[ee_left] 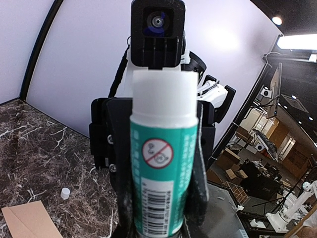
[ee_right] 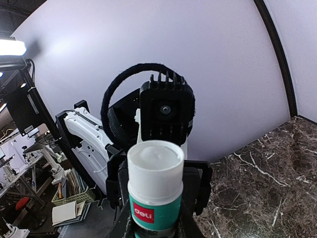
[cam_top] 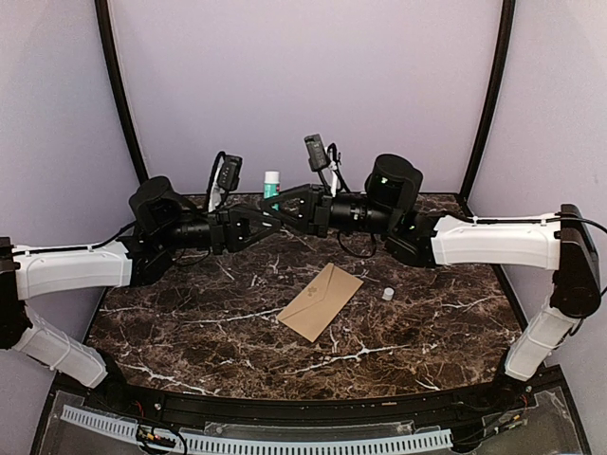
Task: Place the letter into the envelope and seal it
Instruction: Screw the solid glue.
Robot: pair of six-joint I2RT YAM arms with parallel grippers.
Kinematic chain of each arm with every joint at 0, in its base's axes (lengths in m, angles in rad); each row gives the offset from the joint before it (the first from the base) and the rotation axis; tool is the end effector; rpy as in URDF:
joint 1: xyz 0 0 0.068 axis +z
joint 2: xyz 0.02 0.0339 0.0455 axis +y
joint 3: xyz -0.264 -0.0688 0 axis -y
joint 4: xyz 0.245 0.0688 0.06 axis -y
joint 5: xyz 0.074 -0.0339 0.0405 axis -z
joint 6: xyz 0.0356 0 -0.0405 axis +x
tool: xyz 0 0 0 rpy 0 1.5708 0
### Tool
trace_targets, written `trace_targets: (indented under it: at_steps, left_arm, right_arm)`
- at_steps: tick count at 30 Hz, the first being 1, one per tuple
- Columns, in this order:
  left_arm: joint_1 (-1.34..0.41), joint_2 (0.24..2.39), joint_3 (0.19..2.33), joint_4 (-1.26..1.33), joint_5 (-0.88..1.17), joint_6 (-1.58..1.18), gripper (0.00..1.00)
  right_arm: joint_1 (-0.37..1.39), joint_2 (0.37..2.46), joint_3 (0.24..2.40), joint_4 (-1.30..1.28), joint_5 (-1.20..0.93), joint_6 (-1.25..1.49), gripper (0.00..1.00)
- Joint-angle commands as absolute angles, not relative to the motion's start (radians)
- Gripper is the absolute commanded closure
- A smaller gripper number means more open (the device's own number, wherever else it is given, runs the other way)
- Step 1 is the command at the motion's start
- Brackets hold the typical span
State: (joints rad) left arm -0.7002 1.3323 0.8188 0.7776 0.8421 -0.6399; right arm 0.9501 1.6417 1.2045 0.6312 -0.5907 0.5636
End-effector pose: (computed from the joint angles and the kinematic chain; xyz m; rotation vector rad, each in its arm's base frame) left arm 0.2083 -0.2103 0.3274 0.8575 1.3693 -1.6208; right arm 0.2094 0.3269 0.3474 -0.8494 1.3932 1.6158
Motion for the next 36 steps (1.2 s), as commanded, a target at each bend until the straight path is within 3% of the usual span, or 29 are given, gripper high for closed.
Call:
trace_targets:
  at_steps: [1,5,12,24,29,36]
  left_arm:
    - [-0.706,1.331,0.856,0.829,0.831,-0.653,0.81]
    - [-0.706,1.330,0.851,0.830,0.824,-0.649,0.83]
    - [-0.706,1.332,0.839,0.801,0.828,-0.628,0.93]
    - [-0.707,1.328,0.827,0.772,0.842,-0.601,0.97]
    - [-0.709,1.329,0.826,0.730,0.848,-0.582,0.98]
    - [-0.711,1.328,0.822,0.702,0.855,-0.568,1.00]
  right_arm:
    - [0.964,1.643,1.221,0.639,-0.645,0.544,0.90]
    - [0.965,1.635,1.209,0.609,-0.646,0.530,0.85]
    - [0.962,1.599,1.189,0.597,-0.585,0.525,0.60]
    - [0.934,1.614,1.199,0.632,-0.515,0.588,0.42]
    - [0.921,1.623,1.220,0.634,-0.516,0.607,0.41]
    - [0.913,1.637,1.237,0.637,-0.529,0.627,0.61]
